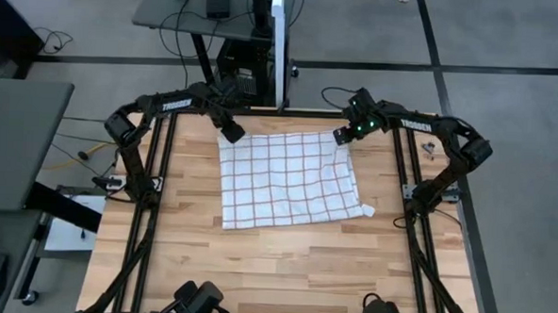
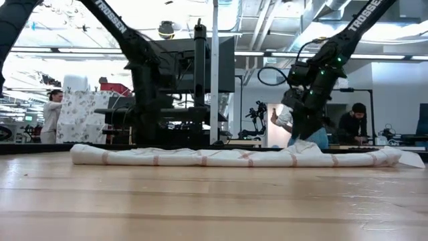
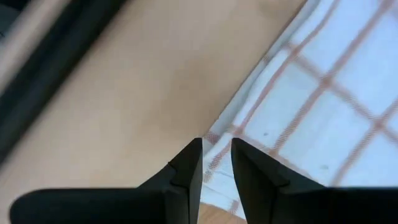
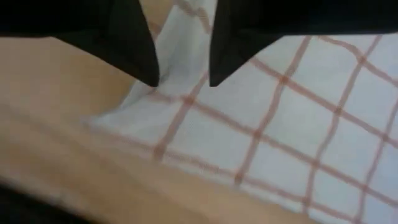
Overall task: Roll towel
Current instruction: Fold the white towel
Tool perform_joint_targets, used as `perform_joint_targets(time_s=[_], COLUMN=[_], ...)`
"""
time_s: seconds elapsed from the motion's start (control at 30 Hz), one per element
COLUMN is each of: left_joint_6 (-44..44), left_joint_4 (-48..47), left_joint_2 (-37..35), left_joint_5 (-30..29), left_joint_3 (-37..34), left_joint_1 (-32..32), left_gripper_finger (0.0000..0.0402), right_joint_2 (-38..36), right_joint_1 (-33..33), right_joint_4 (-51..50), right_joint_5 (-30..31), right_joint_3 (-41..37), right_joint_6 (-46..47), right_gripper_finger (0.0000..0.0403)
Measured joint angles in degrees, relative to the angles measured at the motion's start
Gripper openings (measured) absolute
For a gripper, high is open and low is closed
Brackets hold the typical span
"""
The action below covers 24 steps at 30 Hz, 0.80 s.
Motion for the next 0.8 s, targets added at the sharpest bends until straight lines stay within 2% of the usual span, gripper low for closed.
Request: perform_joint_targets(time_s=[0.17,0.3,0.43,0.5,0.7,0.8], left_joint_6=[-0.9,-4.86,-10.17,-12.61,-18.35,-18.52], left_joint_4=[-3.91,-2.35,5.47,10.8,24.43,27.53], left_joint_2=[-6.53,-10.85,-12.67,-12.69,-12.64,-12.64], left_joint_5=[0.68,1.3,1.29,1.3,-1.62,-2.78], left_joint_3=[2.08,-3.15,-12.35,-17.26,-28.3,-31.98], left_joint_1=[-3.13,-7.81,-12.86,-14.67,-15.56,-14.7], left_gripper_finger=[0.007,0.007,0.007,0.007,0.007,0.007], right_joint_2=[-1.56,-5.97,-11.1,-13.42,-15.73,-14.08], right_joint_1=[2.1,8.89,18.58,24.0,38.37,42.96], right_joint_4=[-13.35,-12.97,-7.42,-4.93,-3.79,-0.38], right_joint_5=[-4.89,-5.57,-4.74,-2.41,11.03,12.14], right_joint_3=[4.2,-0.83,-8.54,-12.29,-19.64,-22.38], right_joint_6=[-6.04,-4.11,3.08,6.98,18.56,23.03], right_gripper_finger=[0.0204,0.0213,0.0209,0.0205,0.0194,0.019])
